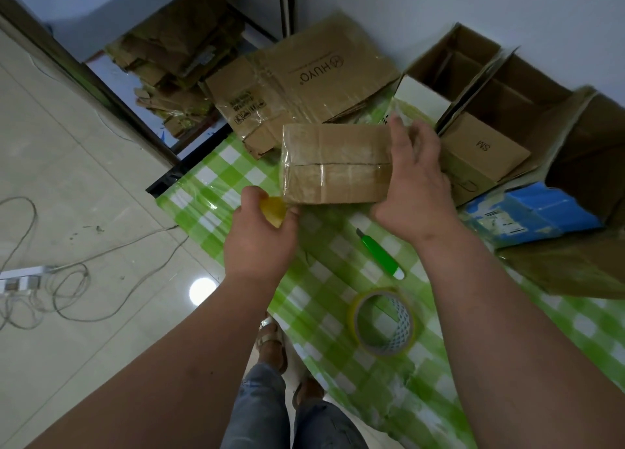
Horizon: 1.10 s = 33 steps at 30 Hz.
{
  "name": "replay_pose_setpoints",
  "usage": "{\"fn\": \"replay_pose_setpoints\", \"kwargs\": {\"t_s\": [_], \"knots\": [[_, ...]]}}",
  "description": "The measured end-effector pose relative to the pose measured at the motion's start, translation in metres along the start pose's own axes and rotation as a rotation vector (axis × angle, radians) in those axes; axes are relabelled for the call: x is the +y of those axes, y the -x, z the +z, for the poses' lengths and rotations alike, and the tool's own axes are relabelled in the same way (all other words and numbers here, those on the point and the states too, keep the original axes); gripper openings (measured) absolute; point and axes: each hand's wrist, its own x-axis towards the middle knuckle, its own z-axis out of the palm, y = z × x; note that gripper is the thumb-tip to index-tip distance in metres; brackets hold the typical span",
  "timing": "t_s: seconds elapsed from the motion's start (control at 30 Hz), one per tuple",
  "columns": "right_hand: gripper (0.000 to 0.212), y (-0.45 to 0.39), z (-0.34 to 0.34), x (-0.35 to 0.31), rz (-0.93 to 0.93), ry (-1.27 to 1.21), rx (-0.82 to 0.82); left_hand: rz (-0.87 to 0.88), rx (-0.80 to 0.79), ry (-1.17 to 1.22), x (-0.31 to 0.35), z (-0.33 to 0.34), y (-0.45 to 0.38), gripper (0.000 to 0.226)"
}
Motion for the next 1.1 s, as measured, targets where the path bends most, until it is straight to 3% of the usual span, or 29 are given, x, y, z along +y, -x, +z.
{"fn": "replay_pose_setpoints", "kwargs": {"t_s": [0.17, 0.3, 0.43, 0.57, 0.77, 0.93, 1.1], "knots": [[0.120, -0.005, -0.015, -0.004, -0.033, 0.067, -0.018, -0.085, 0.009, 0.093, 0.000, -0.003, 0.000, 0.032], [0.116, 0.009, -0.012, -0.013, -0.006, 0.034, 0.091, -0.183, 0.049, 0.136, 0.001, -0.013, -0.002, 0.027], [0.122, 0.031, -0.007, -0.026, 0.164, 0.061, 0.170, -0.216, 0.094, 0.185, 0.002, -0.025, -0.003, 0.025], [0.116, 0.049, -0.007, -0.044, 0.323, -0.054, 0.193, -0.184, 0.036, 0.173, 0.012, -0.035, 0.004, 0.024], [0.106, 0.067, -0.009, -0.069, 0.415, -0.120, 0.039, -0.093, -0.046, 0.154, 0.023, -0.045, 0.017, 0.023], [0.100, 0.081, -0.003, -0.077, 0.224, -0.093, -0.183, -0.118, -0.061, 0.132, 0.021, -0.054, 0.014, 0.018], [0.113, 0.092, 0.007, -0.082, 0.121, -0.142, -0.225, -0.170, -0.010, 0.204, 0.013, -0.067, 0.012, 0.012]]}}
